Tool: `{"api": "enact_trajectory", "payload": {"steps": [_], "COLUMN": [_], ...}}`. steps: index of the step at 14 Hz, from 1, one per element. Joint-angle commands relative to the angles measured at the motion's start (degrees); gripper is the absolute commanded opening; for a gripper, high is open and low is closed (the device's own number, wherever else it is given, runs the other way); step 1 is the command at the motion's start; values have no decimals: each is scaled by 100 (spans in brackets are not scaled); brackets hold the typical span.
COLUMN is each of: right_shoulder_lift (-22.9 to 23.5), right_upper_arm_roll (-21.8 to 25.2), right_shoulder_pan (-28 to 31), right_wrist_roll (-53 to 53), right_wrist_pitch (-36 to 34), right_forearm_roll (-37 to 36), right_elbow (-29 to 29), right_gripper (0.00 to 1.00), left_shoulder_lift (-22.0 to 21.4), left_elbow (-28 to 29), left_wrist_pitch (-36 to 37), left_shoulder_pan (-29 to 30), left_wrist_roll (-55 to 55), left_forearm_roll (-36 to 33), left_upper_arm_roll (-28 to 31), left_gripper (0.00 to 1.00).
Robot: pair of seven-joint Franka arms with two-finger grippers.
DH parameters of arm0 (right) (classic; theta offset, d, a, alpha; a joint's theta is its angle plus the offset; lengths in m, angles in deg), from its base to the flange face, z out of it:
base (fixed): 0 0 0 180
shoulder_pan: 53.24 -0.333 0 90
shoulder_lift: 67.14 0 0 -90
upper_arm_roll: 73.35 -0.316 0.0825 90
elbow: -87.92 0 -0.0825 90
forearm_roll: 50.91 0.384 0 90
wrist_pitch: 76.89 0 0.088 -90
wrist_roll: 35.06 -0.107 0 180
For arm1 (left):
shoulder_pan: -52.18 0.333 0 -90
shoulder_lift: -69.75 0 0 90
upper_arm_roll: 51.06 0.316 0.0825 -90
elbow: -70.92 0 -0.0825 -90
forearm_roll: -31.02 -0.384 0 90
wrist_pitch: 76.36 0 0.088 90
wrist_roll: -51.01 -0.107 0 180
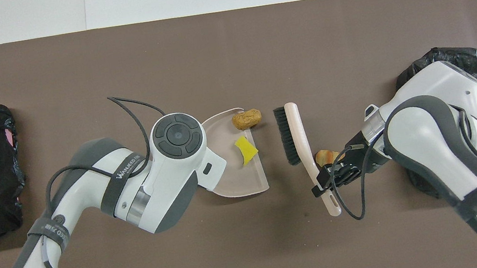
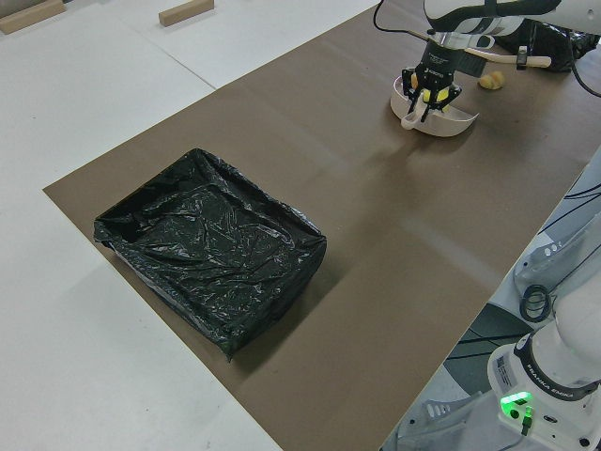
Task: Sweep and dump trash in bin
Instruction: 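Sweep the remaining pieces toward the dustpan again with the right gripper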
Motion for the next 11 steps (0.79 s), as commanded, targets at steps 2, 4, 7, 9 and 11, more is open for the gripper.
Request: {"api": "enact_trajectory", "payload": {"steps": [2,4,7,9,11], "right_shoulder_lift": [-219,-245,-324,-578,-1017], "right_upper_arm_roll": [-52,-52,-52,-95,-113], "right_shoulder_pan": [350,351,369,360,159], "right_wrist_roll": [-108,-239,-590,-845,-1388], "right_wrist_pitch": [-29,-38,-38,67,540], "right_forearm_roll": [-1167,-1984,-2944,-3497,-3710], "right_elbow": [-220,-335,-256,128,892], "right_gripper": [0,0,0,0,0], "left_shoulder_lift": [-176,-176,-254,-272,-316], "left_elbow": [275,275,485,530,617], "left_wrist_pitch": [-241,-250,-513,-514,-522], "left_shoulder_pan": [7,7,-2,-2,-2], "left_wrist_roll": [5,-4,-4,-4,-39], "left_forearm_roll": [-79,-80,-80,-80,-80], "left_upper_arm_roll": [7,7,7,7,7], "left_gripper": [0,0,0,0,7]}}
